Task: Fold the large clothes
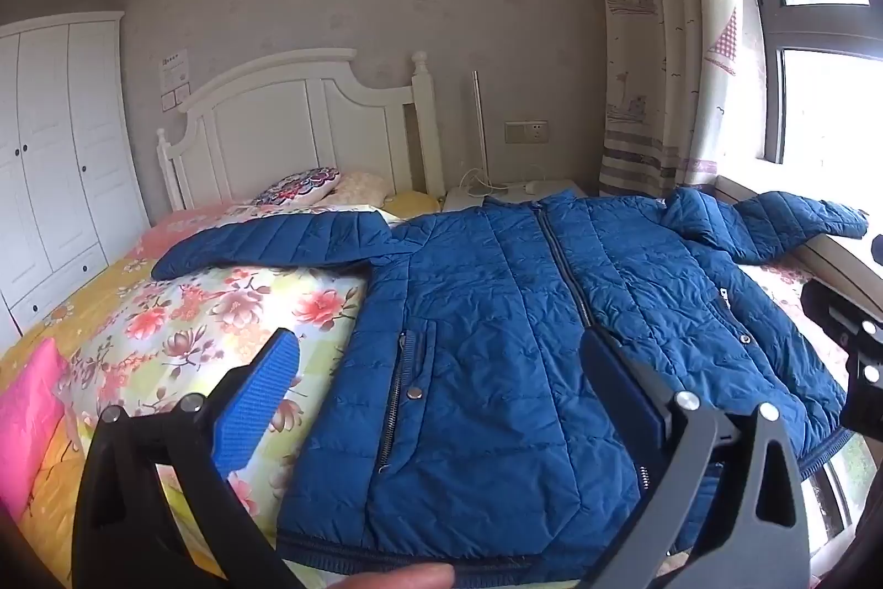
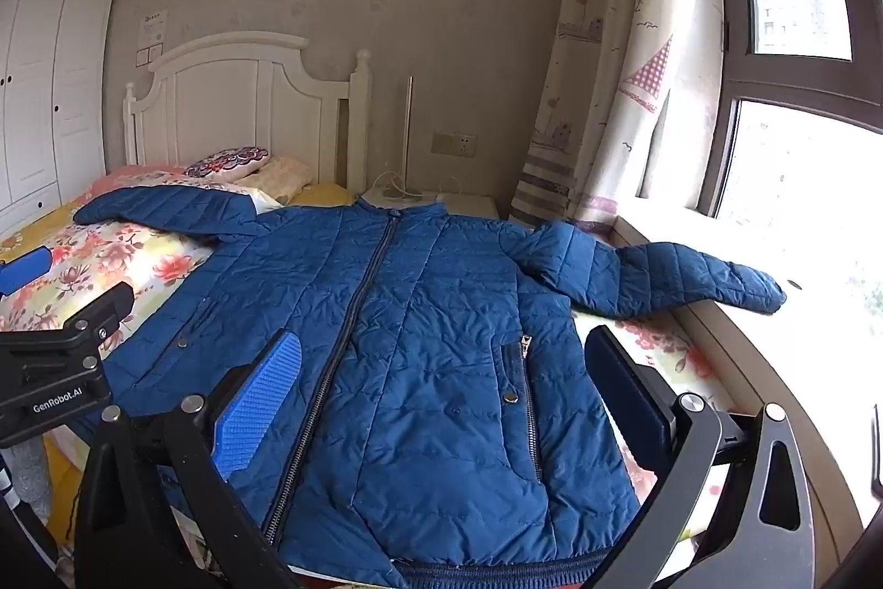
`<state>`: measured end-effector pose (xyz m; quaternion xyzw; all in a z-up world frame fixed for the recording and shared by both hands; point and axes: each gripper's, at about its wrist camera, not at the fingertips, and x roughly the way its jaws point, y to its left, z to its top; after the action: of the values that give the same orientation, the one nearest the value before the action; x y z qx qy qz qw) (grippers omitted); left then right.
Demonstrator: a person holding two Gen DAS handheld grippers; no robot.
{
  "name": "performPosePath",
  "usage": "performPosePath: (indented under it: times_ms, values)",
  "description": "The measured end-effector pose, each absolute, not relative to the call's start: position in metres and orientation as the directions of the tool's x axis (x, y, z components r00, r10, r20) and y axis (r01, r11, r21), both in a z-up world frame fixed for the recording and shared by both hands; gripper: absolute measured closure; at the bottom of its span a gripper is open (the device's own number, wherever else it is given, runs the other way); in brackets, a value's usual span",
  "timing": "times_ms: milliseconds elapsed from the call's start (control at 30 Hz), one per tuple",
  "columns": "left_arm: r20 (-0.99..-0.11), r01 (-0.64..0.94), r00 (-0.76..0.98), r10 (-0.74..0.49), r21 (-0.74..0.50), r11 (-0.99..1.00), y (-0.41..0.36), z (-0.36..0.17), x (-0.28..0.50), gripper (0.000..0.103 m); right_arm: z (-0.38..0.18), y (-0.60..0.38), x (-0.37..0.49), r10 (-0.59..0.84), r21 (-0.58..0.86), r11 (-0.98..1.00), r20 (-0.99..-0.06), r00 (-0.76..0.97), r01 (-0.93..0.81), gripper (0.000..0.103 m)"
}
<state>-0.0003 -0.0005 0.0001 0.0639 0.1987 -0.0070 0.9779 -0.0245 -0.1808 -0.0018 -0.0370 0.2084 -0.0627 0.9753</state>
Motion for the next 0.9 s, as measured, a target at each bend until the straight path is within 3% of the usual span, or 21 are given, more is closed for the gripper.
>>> performPosePath:
  times_ms: [900]
  values:
    - [-0.415,0.065,0.910,-0.009,0.123,0.990,-0.003,-0.006,0.000,0.002,-0.005,-0.185,-0.023,-0.124,-0.064,0.992,-0.426,0.896,0.107,0.004]
